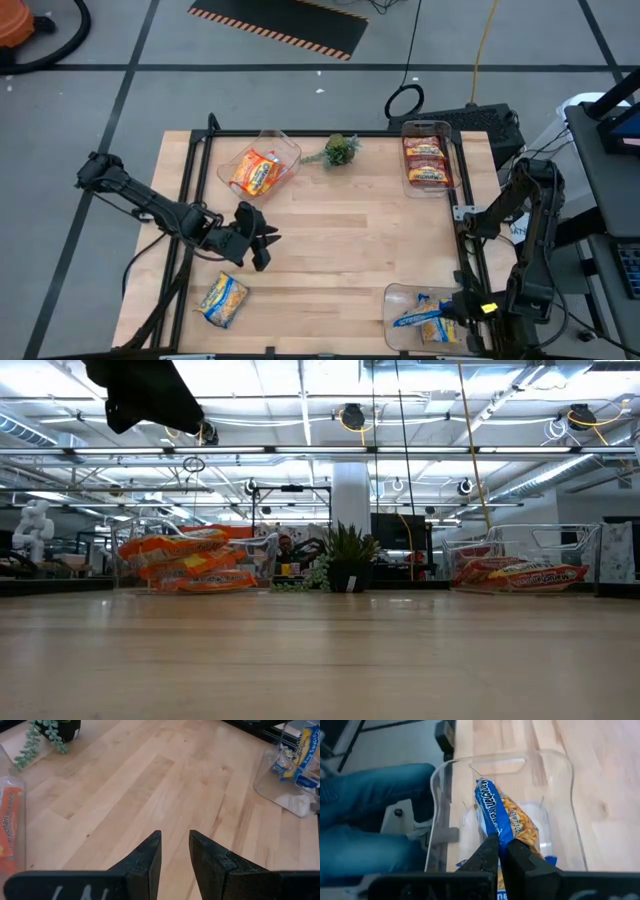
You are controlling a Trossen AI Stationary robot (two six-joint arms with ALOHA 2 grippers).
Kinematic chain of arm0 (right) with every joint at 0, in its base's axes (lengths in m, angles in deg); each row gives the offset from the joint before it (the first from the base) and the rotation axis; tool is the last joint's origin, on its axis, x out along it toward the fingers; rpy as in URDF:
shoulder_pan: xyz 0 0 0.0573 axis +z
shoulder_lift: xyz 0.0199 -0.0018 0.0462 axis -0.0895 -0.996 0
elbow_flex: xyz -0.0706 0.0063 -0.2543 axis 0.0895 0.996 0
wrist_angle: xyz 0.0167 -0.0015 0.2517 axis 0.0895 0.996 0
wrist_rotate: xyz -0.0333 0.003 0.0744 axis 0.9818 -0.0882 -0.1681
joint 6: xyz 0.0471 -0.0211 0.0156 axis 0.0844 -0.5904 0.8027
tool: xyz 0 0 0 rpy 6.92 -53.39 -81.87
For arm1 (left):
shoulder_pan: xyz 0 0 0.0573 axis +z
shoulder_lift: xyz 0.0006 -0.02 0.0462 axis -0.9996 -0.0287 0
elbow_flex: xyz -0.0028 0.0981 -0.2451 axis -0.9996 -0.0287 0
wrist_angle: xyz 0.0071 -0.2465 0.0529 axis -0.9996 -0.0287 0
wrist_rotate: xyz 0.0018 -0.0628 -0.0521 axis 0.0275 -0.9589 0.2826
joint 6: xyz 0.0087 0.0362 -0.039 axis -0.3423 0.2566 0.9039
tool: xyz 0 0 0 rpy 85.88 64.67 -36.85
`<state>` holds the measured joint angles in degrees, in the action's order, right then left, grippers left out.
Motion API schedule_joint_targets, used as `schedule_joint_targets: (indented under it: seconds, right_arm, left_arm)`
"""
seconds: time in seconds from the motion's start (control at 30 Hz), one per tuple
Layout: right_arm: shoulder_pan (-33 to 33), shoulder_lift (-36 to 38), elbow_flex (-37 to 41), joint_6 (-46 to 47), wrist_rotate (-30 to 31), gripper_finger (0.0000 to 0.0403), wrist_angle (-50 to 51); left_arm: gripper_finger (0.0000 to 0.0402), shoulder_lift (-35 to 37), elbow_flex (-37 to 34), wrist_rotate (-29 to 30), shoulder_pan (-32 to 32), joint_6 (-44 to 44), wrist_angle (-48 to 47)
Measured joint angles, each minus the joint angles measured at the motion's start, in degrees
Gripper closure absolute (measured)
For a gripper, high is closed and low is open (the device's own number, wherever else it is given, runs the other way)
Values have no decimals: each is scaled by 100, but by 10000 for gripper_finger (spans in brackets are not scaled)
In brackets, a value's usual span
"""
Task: Sort Maruchan noodles
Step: Put the right blue noodle pack into the bottom transparent bin, then put the blue noodle pack into the bottom transparent bin
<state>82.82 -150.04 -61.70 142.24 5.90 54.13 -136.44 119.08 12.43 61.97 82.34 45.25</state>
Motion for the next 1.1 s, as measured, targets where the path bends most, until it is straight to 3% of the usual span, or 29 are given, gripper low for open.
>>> schedule_joint_targets:
  seconds: [0.23,0.53,0.9,1.1]
  right_arm:
    - [-1,90,242,1095,-122,386,-91]
    - [-2,114,490,1217,-291,351,-796]
    - [-105,454,490,-86,28,328,-1545]
    - [-570,843,490,-1081,96,328,-1587]
  left_arm:
    - [298,0,0,3,135,-198,0]
    - [298,0,0,-75,242,-284,0]
    - [298,0,0,-111,56,5,-2]
    - [298,0,0,-111,-280,322,-4]
